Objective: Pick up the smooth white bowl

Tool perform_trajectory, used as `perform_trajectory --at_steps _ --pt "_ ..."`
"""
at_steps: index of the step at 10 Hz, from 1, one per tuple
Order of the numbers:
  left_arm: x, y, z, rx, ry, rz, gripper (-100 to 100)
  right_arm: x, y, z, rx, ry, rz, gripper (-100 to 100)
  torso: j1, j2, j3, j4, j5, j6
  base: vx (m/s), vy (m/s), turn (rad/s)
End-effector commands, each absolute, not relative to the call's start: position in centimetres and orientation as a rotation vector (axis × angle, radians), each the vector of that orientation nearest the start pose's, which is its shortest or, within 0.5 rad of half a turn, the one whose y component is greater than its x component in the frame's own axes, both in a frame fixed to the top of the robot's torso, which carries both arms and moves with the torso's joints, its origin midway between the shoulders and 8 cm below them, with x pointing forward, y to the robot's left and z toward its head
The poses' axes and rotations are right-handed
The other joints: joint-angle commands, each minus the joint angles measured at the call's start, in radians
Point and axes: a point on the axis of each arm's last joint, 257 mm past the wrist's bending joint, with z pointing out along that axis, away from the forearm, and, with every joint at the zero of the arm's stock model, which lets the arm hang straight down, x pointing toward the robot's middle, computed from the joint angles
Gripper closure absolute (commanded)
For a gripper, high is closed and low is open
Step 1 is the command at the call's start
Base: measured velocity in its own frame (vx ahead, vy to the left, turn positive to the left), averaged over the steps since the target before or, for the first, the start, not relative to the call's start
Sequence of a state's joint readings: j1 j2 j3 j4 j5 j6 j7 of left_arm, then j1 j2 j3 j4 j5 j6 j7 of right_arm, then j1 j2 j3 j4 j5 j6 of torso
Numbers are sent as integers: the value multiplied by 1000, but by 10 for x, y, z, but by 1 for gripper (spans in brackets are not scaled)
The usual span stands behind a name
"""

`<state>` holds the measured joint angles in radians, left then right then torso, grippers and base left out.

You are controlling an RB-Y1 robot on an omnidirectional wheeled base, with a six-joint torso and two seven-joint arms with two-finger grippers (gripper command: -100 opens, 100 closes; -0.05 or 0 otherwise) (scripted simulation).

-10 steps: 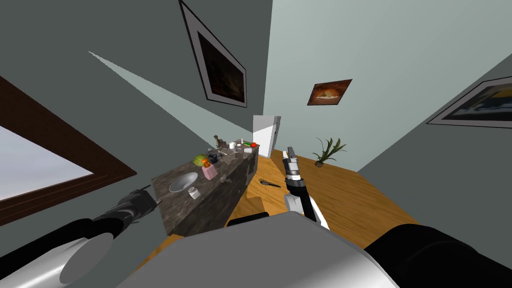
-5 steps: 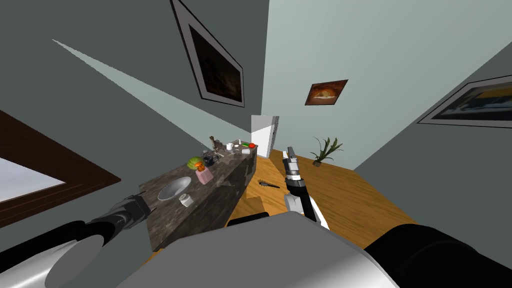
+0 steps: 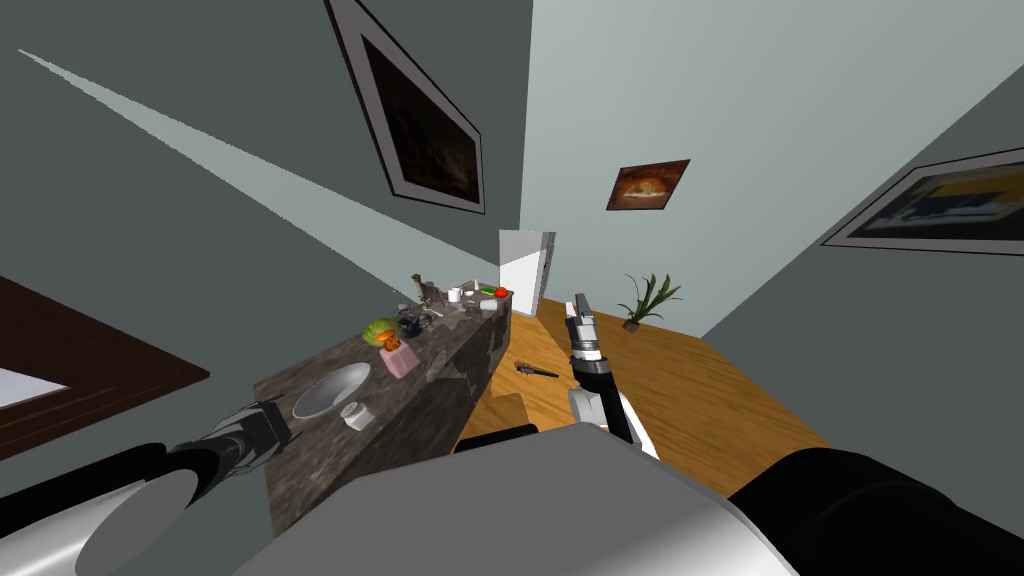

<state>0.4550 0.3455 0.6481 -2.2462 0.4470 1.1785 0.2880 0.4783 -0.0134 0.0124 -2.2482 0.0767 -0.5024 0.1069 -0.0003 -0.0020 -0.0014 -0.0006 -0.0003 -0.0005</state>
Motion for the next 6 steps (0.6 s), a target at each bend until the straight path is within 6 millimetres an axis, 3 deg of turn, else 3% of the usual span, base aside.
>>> perform_trajectory --at_steps 1,6 --pt "266 547 -246 -2168 1009 -497 -100 354 -263 17 565 699 1174 0 0 0 0 0 0 0 51 -11 -67" --pt "239 549 -264 -2277 1023 -386 -100 354 -263 17 565 699 1174 0 0 -1 -1 0 0 0 58 -7 -45"
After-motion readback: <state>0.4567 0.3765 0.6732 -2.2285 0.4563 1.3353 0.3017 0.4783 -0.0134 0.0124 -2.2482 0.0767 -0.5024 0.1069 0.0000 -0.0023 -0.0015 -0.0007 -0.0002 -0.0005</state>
